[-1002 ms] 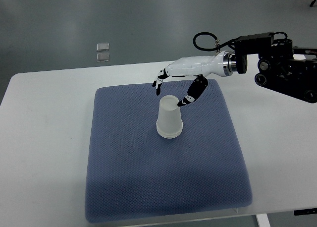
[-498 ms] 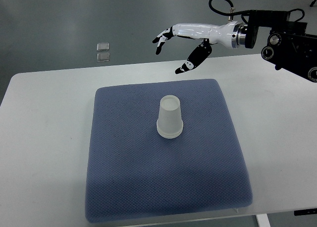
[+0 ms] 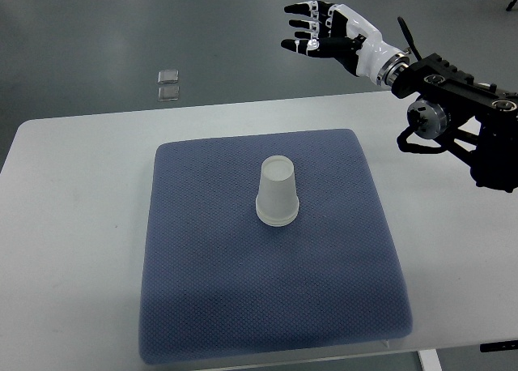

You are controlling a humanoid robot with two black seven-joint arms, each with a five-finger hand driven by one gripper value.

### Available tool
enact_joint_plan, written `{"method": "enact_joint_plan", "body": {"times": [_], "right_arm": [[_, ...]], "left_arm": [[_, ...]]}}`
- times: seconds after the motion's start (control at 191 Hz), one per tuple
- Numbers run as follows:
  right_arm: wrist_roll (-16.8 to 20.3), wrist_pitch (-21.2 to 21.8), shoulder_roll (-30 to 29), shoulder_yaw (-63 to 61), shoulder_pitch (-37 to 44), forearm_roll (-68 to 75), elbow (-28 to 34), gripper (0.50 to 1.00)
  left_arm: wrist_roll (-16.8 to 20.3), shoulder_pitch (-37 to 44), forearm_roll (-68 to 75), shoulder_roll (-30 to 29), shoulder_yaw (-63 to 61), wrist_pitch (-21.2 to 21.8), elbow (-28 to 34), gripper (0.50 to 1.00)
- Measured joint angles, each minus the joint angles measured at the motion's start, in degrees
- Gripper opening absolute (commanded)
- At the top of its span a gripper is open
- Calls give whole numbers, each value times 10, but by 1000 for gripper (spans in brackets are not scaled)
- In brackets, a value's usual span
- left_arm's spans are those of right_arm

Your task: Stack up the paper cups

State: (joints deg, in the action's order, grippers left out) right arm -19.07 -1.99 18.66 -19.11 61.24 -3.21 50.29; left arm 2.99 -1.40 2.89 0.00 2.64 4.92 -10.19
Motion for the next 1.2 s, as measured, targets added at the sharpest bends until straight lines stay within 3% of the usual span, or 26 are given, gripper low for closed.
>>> {"method": "enact_joint_plan", "body": {"times": [0.236,0.608,1.201], "right_arm": [[0,-40,-36,-73,-56,90,-31,895],[-21,25,-51,-103,-113,63,-102,895],[-43,-2,-85,-152,-132,62,-126,915]], "left_arm": [[0,0,0,0,0,0,0,1000],[0,0,0,0,0,0,0,1000],[0,0,0,0,0,0,0,1000]]}}
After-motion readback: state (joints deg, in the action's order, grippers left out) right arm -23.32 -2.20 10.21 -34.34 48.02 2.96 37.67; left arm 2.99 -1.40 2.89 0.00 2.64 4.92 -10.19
